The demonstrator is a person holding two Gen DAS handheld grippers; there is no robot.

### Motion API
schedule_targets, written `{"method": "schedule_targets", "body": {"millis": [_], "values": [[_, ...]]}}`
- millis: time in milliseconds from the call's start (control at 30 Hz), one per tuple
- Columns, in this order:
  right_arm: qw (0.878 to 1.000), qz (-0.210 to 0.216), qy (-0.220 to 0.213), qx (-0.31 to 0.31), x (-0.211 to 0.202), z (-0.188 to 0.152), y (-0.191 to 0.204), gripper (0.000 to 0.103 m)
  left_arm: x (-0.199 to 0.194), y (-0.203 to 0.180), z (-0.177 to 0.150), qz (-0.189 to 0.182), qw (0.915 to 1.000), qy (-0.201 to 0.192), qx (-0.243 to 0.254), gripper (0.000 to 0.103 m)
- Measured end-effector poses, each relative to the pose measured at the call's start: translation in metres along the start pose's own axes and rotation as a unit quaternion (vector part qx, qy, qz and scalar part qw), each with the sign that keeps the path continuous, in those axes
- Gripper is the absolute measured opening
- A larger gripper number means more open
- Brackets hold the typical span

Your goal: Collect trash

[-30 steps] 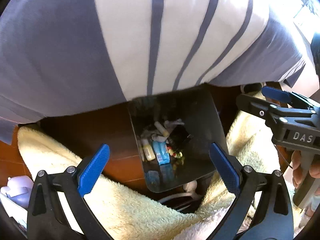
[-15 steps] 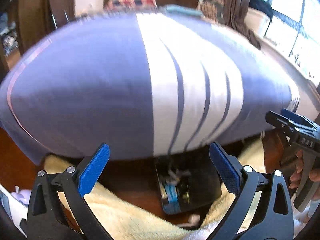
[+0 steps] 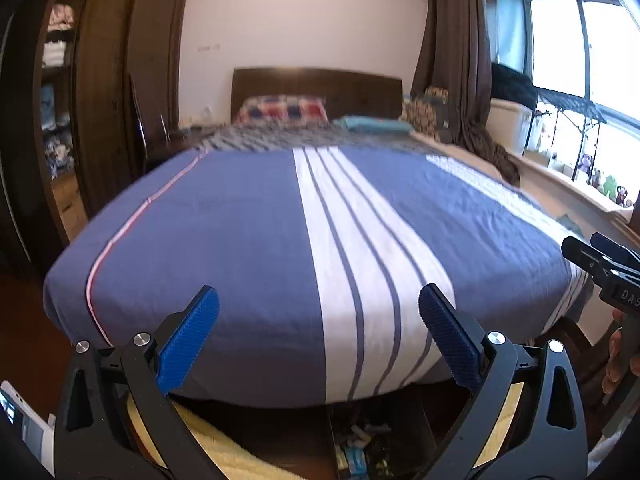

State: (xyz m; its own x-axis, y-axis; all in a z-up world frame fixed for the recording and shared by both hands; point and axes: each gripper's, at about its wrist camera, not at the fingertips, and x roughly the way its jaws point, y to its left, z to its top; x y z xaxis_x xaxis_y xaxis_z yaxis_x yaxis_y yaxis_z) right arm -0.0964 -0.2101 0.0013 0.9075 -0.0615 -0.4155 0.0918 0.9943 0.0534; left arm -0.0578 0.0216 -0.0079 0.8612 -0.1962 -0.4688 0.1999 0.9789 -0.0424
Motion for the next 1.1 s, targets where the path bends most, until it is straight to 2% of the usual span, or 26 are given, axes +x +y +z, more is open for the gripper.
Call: {"method": "schedule_targets", "body": {"millis": [367,1100], "values": [[0.999,-0.001,-0.054,0.0,-0.029,0.012,0.0,0.099,-0.031,-0.009,0.02,0.004,0.9986,-0.053,0.003,0.095],[0.998,0.01,-0.057,0.002,-0.032,0.014,-0.001,0.099,-0.037,-0.01,0.022,-0.001,0.9982,-0.06,0.005,0.095]]}}
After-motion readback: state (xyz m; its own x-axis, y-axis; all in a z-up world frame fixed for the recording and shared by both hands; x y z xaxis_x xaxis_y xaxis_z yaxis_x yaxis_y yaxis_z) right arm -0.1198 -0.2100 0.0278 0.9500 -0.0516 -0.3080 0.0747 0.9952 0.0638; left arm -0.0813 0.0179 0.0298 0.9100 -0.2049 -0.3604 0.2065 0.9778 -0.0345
